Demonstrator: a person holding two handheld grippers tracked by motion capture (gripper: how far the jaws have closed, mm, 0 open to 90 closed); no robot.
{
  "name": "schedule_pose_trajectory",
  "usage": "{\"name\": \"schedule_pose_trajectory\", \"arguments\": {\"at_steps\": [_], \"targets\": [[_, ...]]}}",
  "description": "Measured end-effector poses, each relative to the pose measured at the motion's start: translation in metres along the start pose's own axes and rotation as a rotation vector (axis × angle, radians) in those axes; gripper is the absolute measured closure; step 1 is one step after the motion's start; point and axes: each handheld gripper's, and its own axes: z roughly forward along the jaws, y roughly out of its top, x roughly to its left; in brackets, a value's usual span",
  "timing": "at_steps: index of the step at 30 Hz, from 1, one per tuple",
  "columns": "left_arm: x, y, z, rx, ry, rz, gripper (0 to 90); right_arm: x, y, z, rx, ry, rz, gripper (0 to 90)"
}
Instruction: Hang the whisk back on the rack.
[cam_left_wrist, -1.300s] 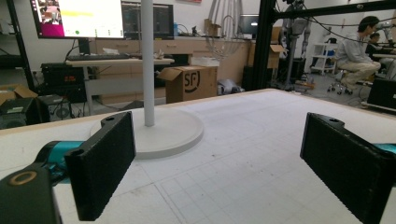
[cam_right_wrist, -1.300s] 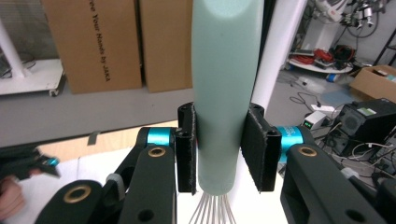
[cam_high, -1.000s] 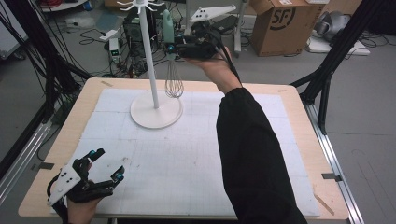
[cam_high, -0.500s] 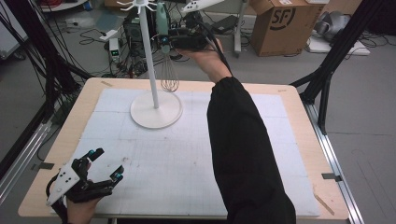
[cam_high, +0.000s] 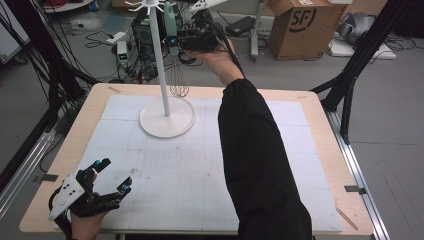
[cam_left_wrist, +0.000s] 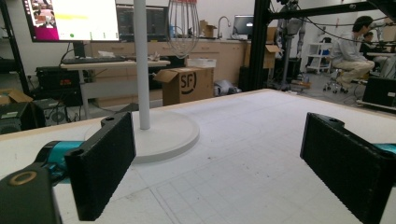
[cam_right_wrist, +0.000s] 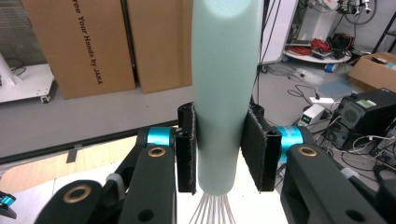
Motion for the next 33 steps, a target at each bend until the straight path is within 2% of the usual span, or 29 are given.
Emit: {"name": "schedule_pose_trajectory", "arguments": {"at_steps": [11, 33], "targets": [[0.001, 0.000, -0.001, 0.000, 0.004, 0.003, 10.8, -0.001, -0.002, 0.008, 0.021, 0.000, 0.000, 68.3], [0.002, 0.001, -0.003, -0.004, 0.012, 0.006, 10.8, -0.003, -0.007, 0.021, 0.004, 0.001, 0.002, 68.3]]}}
